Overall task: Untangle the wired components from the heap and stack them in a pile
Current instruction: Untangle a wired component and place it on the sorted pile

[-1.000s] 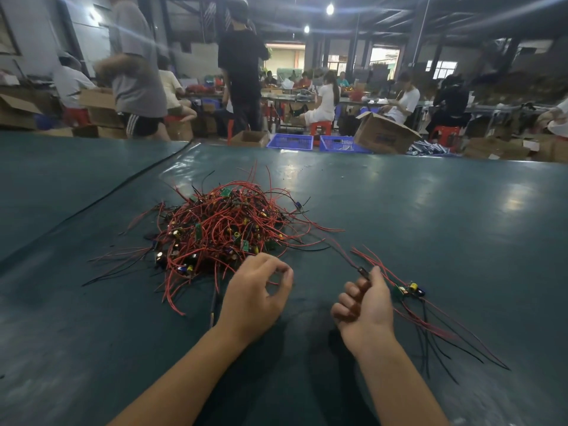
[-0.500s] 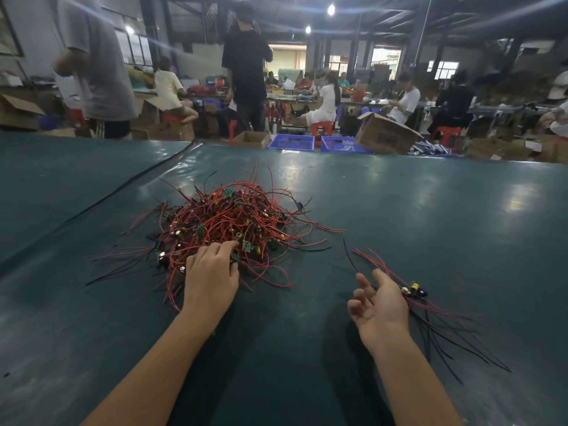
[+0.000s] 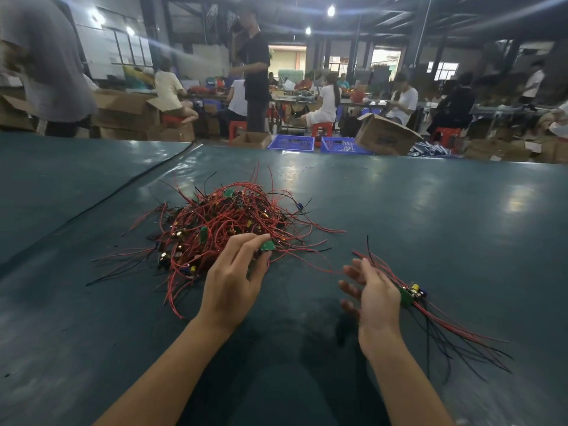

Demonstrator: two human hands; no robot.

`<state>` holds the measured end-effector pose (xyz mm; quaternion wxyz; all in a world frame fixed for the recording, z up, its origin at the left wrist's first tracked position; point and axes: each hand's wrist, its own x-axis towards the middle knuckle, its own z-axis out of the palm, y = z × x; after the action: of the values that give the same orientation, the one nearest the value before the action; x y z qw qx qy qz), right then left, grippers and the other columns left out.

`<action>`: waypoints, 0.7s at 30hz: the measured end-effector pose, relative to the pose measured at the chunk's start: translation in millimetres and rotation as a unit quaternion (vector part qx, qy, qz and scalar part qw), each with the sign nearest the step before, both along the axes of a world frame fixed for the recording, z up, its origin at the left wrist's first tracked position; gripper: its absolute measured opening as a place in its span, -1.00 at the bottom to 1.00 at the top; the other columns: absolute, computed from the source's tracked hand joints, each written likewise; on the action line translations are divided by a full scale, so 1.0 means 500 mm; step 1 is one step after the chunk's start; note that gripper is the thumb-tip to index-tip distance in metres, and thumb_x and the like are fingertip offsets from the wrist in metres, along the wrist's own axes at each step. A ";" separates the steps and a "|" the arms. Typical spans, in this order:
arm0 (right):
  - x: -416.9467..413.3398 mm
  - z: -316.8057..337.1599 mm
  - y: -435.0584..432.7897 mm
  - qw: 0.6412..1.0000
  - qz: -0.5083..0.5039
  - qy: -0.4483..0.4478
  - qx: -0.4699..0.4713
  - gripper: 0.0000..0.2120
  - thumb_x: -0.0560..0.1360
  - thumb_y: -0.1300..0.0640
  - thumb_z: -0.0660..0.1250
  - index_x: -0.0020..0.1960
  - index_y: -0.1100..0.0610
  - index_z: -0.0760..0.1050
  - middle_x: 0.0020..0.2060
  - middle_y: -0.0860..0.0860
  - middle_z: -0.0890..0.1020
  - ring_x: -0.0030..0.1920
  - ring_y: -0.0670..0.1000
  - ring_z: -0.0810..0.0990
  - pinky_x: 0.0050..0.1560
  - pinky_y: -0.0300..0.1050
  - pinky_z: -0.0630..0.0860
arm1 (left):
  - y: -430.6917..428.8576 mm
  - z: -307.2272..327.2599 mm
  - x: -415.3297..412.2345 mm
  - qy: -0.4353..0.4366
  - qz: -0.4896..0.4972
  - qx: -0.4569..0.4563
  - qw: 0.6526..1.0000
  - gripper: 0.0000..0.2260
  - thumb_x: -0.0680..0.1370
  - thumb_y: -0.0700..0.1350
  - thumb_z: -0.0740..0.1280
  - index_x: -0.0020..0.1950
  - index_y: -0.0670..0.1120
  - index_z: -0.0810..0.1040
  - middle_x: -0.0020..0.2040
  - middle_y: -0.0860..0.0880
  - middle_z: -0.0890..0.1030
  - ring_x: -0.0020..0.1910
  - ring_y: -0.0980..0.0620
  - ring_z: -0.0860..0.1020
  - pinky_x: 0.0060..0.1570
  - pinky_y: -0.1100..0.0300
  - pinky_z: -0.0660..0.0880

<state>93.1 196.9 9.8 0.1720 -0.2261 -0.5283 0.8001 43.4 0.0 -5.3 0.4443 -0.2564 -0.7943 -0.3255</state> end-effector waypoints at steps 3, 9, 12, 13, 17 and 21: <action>0.009 -0.002 -0.030 0.993 0.061 0.035 0.098 -0.64 0.58 -0.01 0.29 -0.30 0.14 0.63 -0.47 -0.02 0.58 -0.52 -0.12 0.45 -0.56 -0.28 0.32 | 0.020 -0.002 0.012 0.037 -0.065 0.006 0.997 -0.76 0.56 -0.23 0.34 0.22 -0.21 0.55 0.13 -0.04 0.48 0.01 0.19 0.48 0.07 0.45 0.43; 0.014 -0.013 -0.049 0.952 -0.010 0.122 0.281 -0.68 0.55 -0.03 0.34 -0.33 0.03 0.65 -0.39 0.07 0.64 -0.35 -0.04 0.55 -0.23 -0.31 0.44 | 0.032 -0.002 0.023 0.055 -0.090 0.001 0.994 -0.75 0.55 -0.29 0.33 0.23 -0.18 0.54 0.13 -0.04 0.46 0.10 0.01 0.53 0.11 0.09 0.54; 0.018 -0.018 -0.045 0.918 -0.050 0.101 0.380 -0.75 0.50 -0.14 0.33 -0.25 -0.06 0.67 -0.35 -0.19 0.63 -0.12 -0.14 0.51 -0.09 -0.26 0.39 | 0.024 -0.001 0.019 0.050 -0.070 0.005 0.996 -0.82 0.55 -0.28 0.33 0.13 -0.20 0.60 0.12 -0.03 0.47 0.04 -0.08 0.56 -0.04 -0.05 0.56; 0.019 -0.017 -0.045 0.908 -0.051 0.103 0.402 -0.72 0.50 -0.14 0.32 -0.27 -0.05 0.67 -0.36 -0.20 0.64 -0.10 -0.12 0.52 -0.10 -0.26 0.41 | 0.024 0.000 0.020 0.045 -0.066 0.001 0.997 -0.85 0.55 -0.27 0.33 0.09 -0.21 0.63 0.12 -0.03 0.47 0.04 -0.08 0.56 -0.04 -0.07 0.55; 0.024 0.002 -0.067 0.954 0.109 0.081 0.268 -0.52 0.56 -0.14 0.25 -0.38 0.11 0.66 -0.43 0.00 0.67 -0.48 0.08 0.52 -0.42 -0.08 0.42 | 0.033 0.001 0.030 0.045 -0.083 -0.052 0.994 -0.85 0.53 -0.22 0.33 0.02 -0.20 0.67 0.11 -0.04 0.49 0.09 -0.04 0.52 0.09 0.04 0.51; 0.026 0.009 -0.080 0.982 0.178 -0.006 0.059 -0.56 0.55 -0.19 0.26 -0.32 0.07 0.66 -0.46 -0.05 0.53 -0.55 -0.11 0.35 -0.53 -0.26 0.27 | 0.047 -0.001 0.043 0.063 -0.138 -0.110 0.982 -0.86 0.51 -0.23 0.37 0.02 -0.20 0.68 0.10 -0.09 0.53 0.09 -0.01 0.52 0.13 0.14 0.48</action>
<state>106.2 156.9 14.5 0.0364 -0.1225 -0.6073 0.7841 65.0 23.3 -6.0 0.4136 -0.4312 -0.7523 -0.2775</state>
